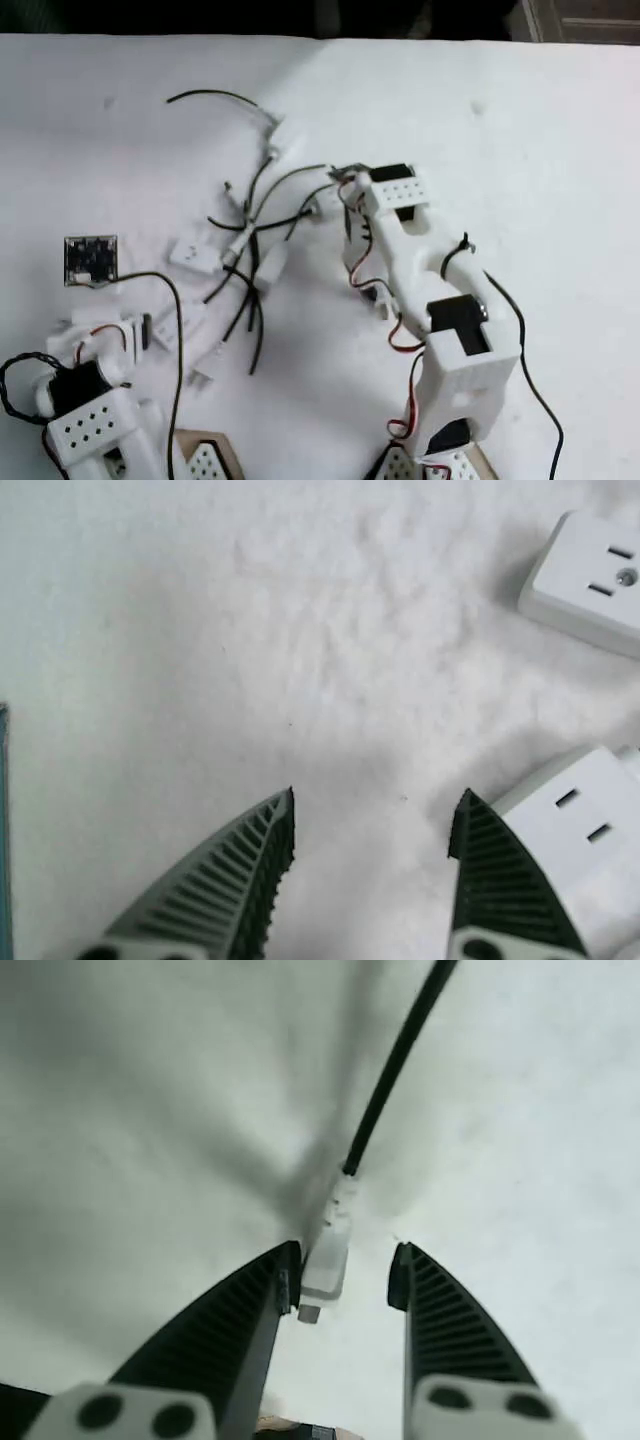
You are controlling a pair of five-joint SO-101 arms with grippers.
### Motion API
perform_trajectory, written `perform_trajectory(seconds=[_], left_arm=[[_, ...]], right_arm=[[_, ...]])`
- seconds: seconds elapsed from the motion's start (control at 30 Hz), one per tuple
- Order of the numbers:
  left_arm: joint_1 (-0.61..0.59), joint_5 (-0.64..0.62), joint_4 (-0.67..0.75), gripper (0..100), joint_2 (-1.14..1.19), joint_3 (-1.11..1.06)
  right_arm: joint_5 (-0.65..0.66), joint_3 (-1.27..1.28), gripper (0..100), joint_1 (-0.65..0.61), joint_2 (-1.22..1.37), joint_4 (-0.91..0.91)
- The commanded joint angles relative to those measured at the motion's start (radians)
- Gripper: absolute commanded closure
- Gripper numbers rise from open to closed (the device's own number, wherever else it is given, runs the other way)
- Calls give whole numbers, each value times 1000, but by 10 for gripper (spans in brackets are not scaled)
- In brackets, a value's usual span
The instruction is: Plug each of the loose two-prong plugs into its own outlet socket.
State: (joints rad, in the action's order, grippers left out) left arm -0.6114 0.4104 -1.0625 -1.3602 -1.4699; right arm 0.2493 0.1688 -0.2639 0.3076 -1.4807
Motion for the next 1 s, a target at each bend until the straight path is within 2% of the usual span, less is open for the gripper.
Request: perform_trajectory(seconds=[0.0,0.5,0.67,0.73,0.87,0.97], left_arm=[[8,9,20,744,-13,6],[8,9,20,744,-13,5],[8,9,20,744,-13,5],[8,9,20,744,-13,5],[8,9,20,744,-13,5],[8,8,20,744,-13,12]], right_arm=[[3,-28,846,-7,-8,-15],[11,-60,849,-10,65,-19],[11,-69,971,-16,71,-12],[11,-69,979,-21,62,-15],[11,-68,981,-24,-12,-35],[11,-64,981,-48,-145,-117]])
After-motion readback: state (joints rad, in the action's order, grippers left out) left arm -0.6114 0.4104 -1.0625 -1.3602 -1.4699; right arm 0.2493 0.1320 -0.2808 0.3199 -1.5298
